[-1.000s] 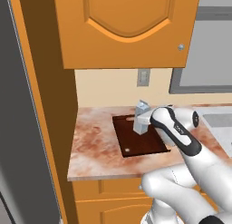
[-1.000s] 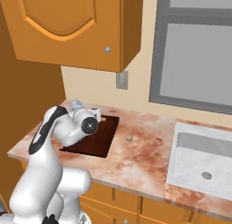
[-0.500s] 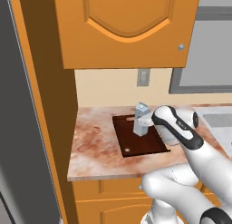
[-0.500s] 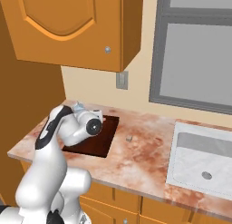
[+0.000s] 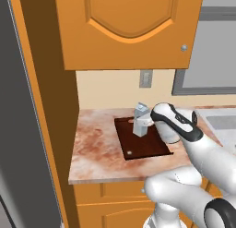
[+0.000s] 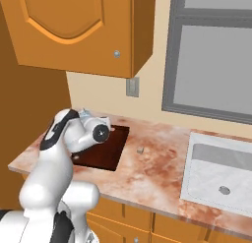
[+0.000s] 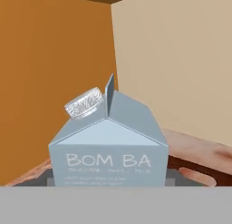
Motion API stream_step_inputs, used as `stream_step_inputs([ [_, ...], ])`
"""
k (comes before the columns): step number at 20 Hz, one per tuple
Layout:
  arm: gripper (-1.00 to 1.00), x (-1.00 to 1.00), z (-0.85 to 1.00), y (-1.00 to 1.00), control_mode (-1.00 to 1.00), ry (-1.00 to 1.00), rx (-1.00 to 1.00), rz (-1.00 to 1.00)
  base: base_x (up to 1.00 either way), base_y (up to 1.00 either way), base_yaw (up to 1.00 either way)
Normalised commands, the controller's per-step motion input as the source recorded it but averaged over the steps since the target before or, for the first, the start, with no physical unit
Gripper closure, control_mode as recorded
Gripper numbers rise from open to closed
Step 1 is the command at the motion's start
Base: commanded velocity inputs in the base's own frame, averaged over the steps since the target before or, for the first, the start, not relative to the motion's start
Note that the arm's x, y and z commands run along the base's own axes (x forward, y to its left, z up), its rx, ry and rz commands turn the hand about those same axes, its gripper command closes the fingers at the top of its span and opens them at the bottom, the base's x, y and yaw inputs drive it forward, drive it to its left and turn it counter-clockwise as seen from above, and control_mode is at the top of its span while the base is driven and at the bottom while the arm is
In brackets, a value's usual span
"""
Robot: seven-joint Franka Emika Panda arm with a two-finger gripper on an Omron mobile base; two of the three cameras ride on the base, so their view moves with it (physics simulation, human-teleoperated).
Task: Take out the milk from the fridge and place it on the tray on the counter. Then take the sugar cube near the tray and place it in the tray.
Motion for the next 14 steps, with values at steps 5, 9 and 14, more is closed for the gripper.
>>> stream_step_inputs([
  [5, 1.00, 0.46, 0.00, 0.00, -1.00, 0.00, 0.00, 0.00, 0.00, 0.00, 0.00],
  [9, 1.00, 0.27, -0.16, 0.00, -1.00, 0.00, 0.00, 0.00, 0.00, 0.00, 0.00],
  [14, 1.00, 0.08, -0.31, 0.01, -1.00, 0.00, 0.00, 0.00, 0.00, 0.00, 0.00],
])
